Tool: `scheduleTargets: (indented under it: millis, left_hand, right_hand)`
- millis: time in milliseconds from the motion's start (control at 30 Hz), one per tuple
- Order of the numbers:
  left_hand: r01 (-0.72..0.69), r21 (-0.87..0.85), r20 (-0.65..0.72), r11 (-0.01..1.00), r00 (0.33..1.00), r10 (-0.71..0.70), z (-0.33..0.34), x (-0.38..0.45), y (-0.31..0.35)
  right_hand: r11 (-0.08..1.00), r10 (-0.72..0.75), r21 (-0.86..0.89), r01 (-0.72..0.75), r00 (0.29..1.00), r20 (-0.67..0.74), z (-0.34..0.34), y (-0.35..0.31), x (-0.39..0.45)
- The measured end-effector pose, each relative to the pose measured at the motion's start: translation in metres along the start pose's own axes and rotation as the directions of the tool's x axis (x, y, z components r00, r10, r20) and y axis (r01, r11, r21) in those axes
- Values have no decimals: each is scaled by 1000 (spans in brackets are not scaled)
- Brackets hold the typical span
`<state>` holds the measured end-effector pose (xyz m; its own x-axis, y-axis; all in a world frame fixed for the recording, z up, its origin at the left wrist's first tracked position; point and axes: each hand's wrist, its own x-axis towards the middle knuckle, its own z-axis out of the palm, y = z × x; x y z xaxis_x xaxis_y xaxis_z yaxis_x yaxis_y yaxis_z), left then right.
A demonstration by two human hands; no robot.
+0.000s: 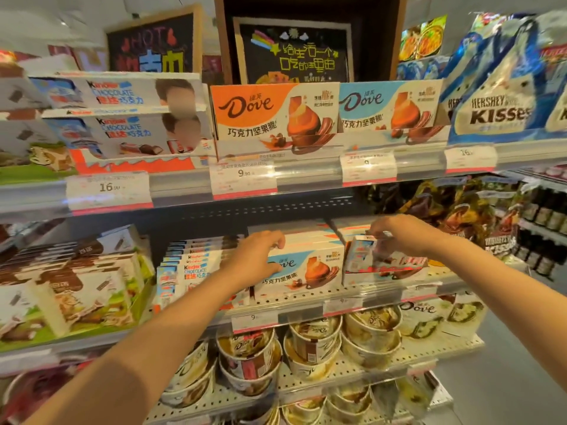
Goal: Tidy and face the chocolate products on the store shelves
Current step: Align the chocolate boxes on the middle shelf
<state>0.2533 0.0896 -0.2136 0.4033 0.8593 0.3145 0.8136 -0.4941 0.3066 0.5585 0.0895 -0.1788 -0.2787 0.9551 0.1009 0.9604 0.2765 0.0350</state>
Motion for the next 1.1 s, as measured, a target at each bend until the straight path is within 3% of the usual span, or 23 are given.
scheduleTargets:
  millis: [167,333,400,467,567,633,1000,1100]
  left_hand:
    - [-5,-40,50,999,999,7,-3,-1,-4]
    - [-18,-150,212,988,976,50,-27,-4,-22]
    - [17,-154,198,988,980,14,-35,-15,-39]
    - [69,-45,123,997,990,-63,-43,-31,-59]
    - [203,338,30,919,974,-226,-53,-58,-83]
    - [231,456,48,860,958,-283,-53,-70,-93]
    - [95,320,35,943,993,-112,-54,-95,-111]
    - [62,285,-8,956,998,-62,-56,-103,-110]
  right_hand:
    - [948,-120,293,128,992,-43,-26,-18,-7]
    - [834,-230,487,259,966,-119,-36,-75,-9]
    - [810,-242,498,311,950,-199,-36,-98,-5]
    - [795,-244,498,346,935,-259,-36,-118,3]
    - [815,-251,453,361,925,-286,-34,-148,20]
    - [841,-252,401,364,918,-305,-32,-169,31]
    - [918,-308,104,383,854,-420,-38,-255,70]
    - [933,-343,-48,358,837,-426,-35,-279,75]
